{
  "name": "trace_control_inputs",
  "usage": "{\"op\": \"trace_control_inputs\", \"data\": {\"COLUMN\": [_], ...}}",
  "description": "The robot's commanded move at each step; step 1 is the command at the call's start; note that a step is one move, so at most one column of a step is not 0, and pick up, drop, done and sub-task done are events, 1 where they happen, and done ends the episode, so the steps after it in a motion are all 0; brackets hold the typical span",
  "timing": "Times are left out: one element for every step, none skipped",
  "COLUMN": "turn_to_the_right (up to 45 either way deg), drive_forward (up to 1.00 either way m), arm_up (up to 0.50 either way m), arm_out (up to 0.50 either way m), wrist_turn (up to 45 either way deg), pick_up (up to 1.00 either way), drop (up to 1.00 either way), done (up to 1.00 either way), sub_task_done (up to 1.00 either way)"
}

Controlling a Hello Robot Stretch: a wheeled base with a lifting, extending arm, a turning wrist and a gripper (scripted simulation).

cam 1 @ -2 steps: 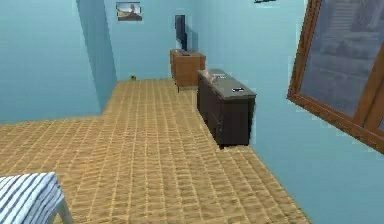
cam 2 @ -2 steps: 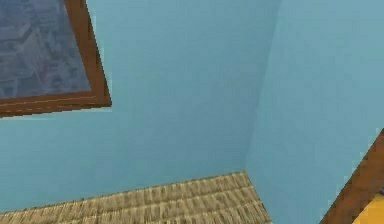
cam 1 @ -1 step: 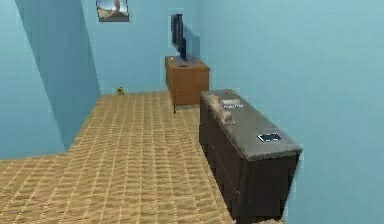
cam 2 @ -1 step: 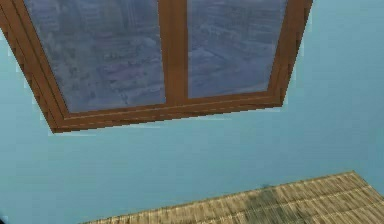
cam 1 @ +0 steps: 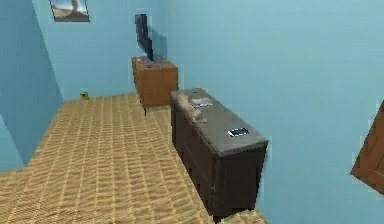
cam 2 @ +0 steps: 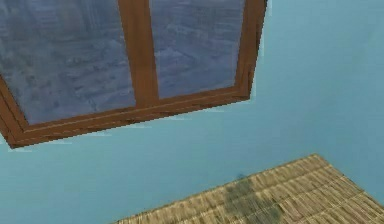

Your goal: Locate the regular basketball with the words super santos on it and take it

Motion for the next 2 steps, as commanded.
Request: {"op": "trace_control_inputs", "data": {"turn_to_the_right": [0.0, -45.0], "drive_forward": [0.10, 0.00], "arm_up": [0.00, 0.00], "arm_out": [0.00, 0.00], "wrist_turn": [0.0, 0.0], "pick_up": [0.00, 0.00], "drop": [0.00, 0.00], "done": [0.00, 0.00], "sub_task_done": [0.00, 0.00]}}
